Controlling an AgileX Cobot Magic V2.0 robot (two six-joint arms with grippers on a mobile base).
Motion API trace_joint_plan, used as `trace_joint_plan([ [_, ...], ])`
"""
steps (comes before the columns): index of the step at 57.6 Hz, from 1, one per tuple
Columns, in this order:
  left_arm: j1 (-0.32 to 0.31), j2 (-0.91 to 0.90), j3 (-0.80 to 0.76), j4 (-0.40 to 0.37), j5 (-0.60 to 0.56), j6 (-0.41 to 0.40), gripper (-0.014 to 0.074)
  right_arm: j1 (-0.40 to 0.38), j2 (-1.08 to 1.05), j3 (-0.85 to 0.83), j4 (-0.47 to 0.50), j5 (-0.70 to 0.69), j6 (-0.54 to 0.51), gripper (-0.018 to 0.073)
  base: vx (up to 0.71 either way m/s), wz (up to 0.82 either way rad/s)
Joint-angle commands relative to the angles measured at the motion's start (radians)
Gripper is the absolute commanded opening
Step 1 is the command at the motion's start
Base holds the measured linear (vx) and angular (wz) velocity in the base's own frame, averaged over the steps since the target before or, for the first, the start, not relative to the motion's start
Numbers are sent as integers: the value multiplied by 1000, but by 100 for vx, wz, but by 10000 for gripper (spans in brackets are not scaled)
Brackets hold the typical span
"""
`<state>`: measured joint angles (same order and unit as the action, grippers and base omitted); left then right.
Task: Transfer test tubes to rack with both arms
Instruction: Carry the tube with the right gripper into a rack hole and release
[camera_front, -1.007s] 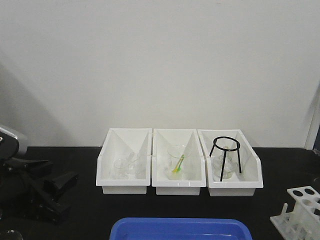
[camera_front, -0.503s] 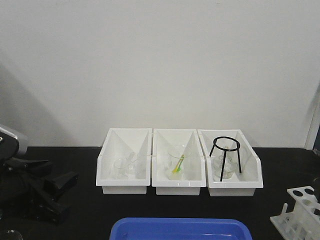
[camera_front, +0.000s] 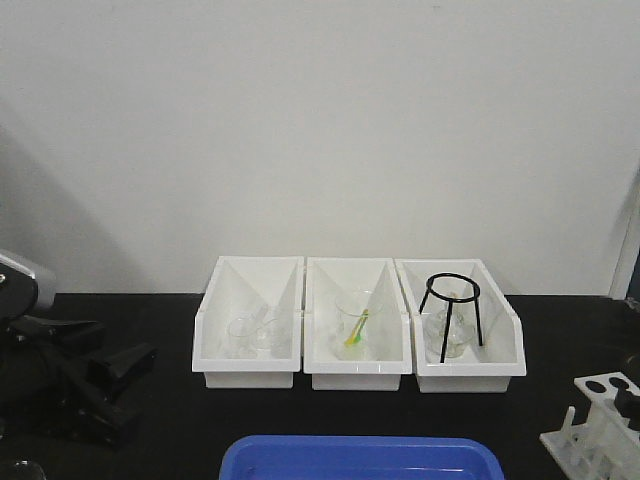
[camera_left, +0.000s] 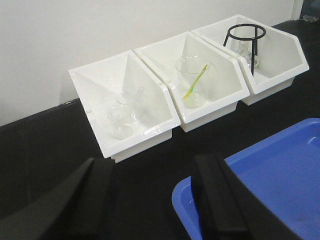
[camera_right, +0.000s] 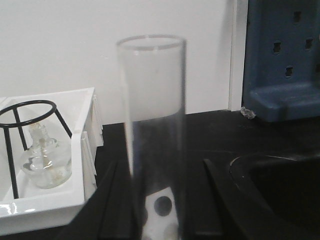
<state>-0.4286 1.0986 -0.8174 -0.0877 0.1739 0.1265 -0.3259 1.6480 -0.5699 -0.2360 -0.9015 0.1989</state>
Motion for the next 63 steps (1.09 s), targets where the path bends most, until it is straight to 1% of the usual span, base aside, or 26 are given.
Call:
trace_joint_plan([
  [1,0,-21,-28,-2,-82,-8,445,-3,-17,-31,-1,-87,0,-4,0,0],
  [10,0,-21,-28,-2,-82,-8,445,-3,22,-31,-1,-92,50,-4,0,0],
  [20,0,-21,-28,-2,-82,-8,445,-3,66,-31,-7,-113,49,-4,0,0],
  [29,0,-21,-28,-3,-82,-8,445,-3,99,-31,-39,-136,47,-4,0,0],
  [53,0,-21,-28,-3,-82,-8,445,-3,144,-31,-44,-141,39,-4,0,0],
  [63,0,-21,-28,-9,-82,-8,445,-3,144,-31,-47,-149,39,10,0,0],
])
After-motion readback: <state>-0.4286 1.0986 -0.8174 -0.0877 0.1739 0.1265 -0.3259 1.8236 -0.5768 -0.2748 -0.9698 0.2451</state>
